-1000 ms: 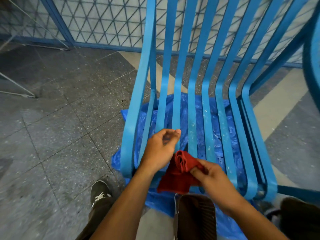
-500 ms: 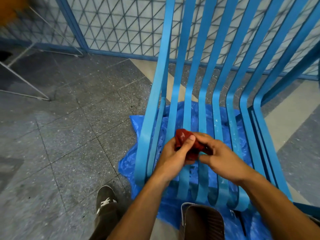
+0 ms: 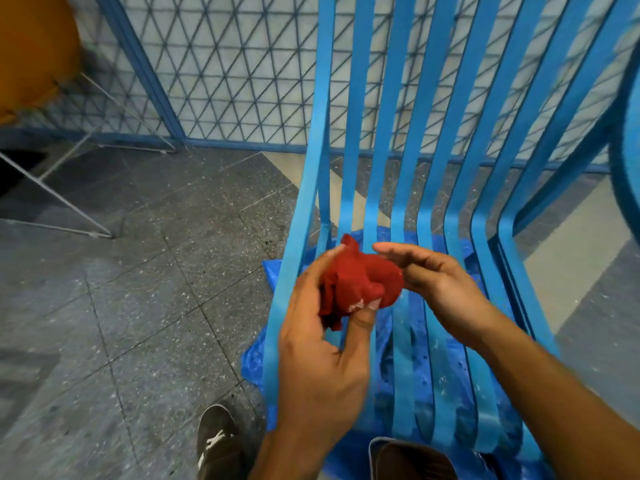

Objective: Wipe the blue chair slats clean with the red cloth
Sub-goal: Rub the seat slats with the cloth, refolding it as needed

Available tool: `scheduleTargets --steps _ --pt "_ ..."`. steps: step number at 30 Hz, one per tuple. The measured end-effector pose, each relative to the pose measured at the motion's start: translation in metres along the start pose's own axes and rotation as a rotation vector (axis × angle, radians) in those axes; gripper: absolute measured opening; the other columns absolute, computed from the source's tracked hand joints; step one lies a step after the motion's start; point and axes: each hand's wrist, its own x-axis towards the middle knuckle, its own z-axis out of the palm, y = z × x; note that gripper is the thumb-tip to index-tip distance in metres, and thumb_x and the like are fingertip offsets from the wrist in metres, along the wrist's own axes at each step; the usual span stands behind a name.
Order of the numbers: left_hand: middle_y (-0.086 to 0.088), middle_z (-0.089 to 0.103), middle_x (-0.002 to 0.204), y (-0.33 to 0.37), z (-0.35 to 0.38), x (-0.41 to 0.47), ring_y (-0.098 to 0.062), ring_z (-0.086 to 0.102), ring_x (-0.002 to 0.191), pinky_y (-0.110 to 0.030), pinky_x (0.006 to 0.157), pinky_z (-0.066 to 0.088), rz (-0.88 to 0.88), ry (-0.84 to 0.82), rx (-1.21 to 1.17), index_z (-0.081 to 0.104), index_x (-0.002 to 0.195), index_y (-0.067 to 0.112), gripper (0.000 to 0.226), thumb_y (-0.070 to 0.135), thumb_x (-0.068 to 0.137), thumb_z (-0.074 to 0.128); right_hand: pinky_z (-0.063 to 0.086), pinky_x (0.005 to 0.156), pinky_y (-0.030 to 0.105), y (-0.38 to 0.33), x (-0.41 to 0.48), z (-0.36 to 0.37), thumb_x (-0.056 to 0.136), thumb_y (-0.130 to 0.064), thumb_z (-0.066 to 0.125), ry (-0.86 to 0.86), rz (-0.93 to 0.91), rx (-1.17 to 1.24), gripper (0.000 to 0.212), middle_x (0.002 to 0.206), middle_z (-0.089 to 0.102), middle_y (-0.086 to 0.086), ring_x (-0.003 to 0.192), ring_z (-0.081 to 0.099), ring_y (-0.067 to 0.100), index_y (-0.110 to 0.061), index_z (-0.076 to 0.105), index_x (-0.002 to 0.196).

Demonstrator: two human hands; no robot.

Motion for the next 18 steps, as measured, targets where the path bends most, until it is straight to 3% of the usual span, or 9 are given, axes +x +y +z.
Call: scheduleTargets --steps 3,7,10,14,18 --pt "0.019 0.067 0.115 0.020 -0.021 0.021 -0.009 0.066 0.109 -0.021 0.089 0.052 0.015 0.106 0.000 0.052 0.124 0.039 0.048 0.024 0.085 0.075 0.047 0.107 0.043 0.010 0.016 0.005 0.094 0.007 0.055 0.071 0.009 -0.193 0.037 0.114 0.073 0.008 0.112 0.066 0.015 -0.015 0.069 0.120" --pt "0.020 0.065 0.109 0.018 -0.048 0.057 0.006 0.063 0.104 -0.006 0.084 0.049 -0.043 0.208 0.102 0.051 0.124 0.036 0.048 0.026 0.082 0.073 0.044 0.110 0.041 0.015 0.046 0.007 0.095 -0.018 0.063 0.006 0.035 -0.560 0.042 0.130 0.065 -0.006 0.123 0.057 0.010 -0.031 0.059 0.135" --pt "0.018 0.064 0.111 -0.005 -0.066 0.092 0.007 0.062 0.105 -0.012 0.086 0.051 -0.050 0.250 0.183 0.051 0.129 0.032 0.048 0.027 0.086 0.072 0.039 0.112 0.036 0.010 0.072 0.014 0.094 -0.034 0.064 -0.089 0.045 -0.806 0.054 0.148 0.051 -0.004 0.136 0.048 0.017 -0.032 0.047 0.146" --pt "0.004 0.066 0.121 -0.069 -0.086 0.143 -0.011 0.064 0.110 -0.038 0.100 0.052 -0.091 0.260 0.299 0.054 0.132 0.023 0.051 0.027 0.086 0.076 0.040 0.111 0.041 0.017 0.110 0.018 0.091 -0.043 0.064 -0.162 0.063 -1.048 0.068 0.157 0.038 0.004 0.140 0.041 0.026 -0.029 0.036 0.152" --pt "0.000 0.063 0.126 -0.145 -0.085 0.180 -0.016 0.062 0.110 -0.043 0.104 0.049 -0.217 0.068 0.489 0.057 0.129 0.031 0.053 0.024 0.081 0.079 0.031 0.118 0.047 0.034 0.144 0.015 0.087 -0.058 0.065 -0.297 0.208 -1.362 0.092 0.168 0.011 0.002 0.151 0.023 0.027 -0.027 0.017 0.159"
